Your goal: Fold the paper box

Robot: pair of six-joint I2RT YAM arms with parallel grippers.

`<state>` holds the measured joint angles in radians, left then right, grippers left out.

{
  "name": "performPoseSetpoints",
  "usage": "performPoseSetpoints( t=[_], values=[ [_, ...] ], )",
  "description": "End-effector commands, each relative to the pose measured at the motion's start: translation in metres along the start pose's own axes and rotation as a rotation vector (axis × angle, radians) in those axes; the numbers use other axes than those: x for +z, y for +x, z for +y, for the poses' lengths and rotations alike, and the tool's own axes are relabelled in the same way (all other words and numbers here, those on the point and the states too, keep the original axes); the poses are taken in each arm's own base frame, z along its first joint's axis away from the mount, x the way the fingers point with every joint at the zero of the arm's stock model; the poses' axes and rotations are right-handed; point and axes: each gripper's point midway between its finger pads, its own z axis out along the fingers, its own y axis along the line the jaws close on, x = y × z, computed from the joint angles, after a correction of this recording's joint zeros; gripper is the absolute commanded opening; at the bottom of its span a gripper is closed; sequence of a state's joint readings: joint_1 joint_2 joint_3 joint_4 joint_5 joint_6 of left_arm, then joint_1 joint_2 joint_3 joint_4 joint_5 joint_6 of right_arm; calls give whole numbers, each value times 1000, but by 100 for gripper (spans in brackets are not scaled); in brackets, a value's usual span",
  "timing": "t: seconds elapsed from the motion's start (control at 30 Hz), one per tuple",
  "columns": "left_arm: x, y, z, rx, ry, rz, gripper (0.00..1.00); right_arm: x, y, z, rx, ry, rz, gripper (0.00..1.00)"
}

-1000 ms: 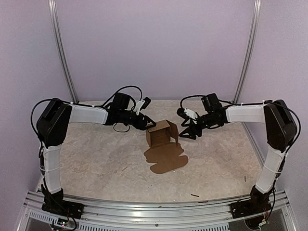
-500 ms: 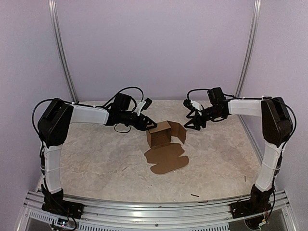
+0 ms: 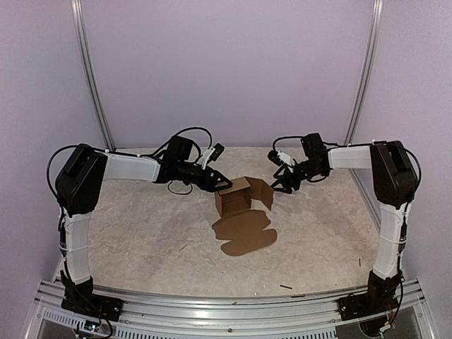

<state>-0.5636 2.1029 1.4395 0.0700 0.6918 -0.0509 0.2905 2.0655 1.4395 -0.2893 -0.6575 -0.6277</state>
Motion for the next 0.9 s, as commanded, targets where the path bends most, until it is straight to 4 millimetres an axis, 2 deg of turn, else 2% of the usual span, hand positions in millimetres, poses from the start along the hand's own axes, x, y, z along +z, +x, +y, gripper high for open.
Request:
performPoseSetpoints(
  t=[0.0,0.2,0.47,0.63,0.7,0.87],
  values=[
    [8,-2,-5,15,4,29,60,8,3,7,5,-33,13,68],
    [18,20,-3,3,-27,95,56,20,0,30,-53,-83,41,69],
    [22,31,1,-12,-42,123,54,28,-5,60,-111,-143,61,69],
    [22,31,0,-37,-27,107,54,28,-6,78,-135,-177,65,70],
    [18,25,-5,-48,5,73,54,28,-9,82,-136,-183,57,70],
    [11,15,-17,-99,89,15,54,31,-32,84,-105,-160,3,70]
  ],
)
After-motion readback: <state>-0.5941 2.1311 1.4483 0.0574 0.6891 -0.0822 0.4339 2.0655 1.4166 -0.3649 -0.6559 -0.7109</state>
